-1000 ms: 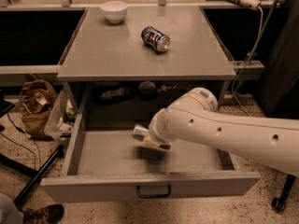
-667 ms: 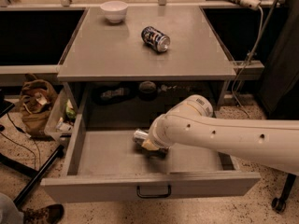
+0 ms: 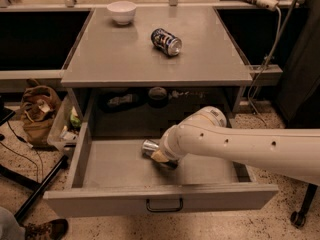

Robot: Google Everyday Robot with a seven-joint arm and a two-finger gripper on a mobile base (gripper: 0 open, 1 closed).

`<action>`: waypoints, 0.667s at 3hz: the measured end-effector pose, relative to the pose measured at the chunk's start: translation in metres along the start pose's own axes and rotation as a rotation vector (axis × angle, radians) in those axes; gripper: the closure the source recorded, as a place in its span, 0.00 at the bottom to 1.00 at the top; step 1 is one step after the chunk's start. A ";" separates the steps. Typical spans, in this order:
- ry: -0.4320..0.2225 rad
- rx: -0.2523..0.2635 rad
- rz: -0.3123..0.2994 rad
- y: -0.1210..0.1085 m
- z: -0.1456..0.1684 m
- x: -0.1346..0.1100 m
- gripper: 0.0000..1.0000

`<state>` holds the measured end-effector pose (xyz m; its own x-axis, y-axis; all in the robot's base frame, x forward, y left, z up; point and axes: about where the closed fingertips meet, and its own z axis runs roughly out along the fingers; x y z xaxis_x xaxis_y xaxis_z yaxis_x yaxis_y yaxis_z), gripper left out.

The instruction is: Place redbull can into top drawer

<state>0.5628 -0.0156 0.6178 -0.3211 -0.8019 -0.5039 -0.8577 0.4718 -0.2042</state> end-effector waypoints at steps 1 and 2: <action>0.000 0.000 0.000 0.000 0.000 0.000 0.59; 0.000 0.000 0.000 0.000 0.000 0.000 0.35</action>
Offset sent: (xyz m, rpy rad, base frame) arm 0.0000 0.0000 0.0001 0.0000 0.0000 0.0000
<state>0.5628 -0.0156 0.6179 -0.3210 -0.8019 -0.5039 -0.8578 0.4717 -0.2042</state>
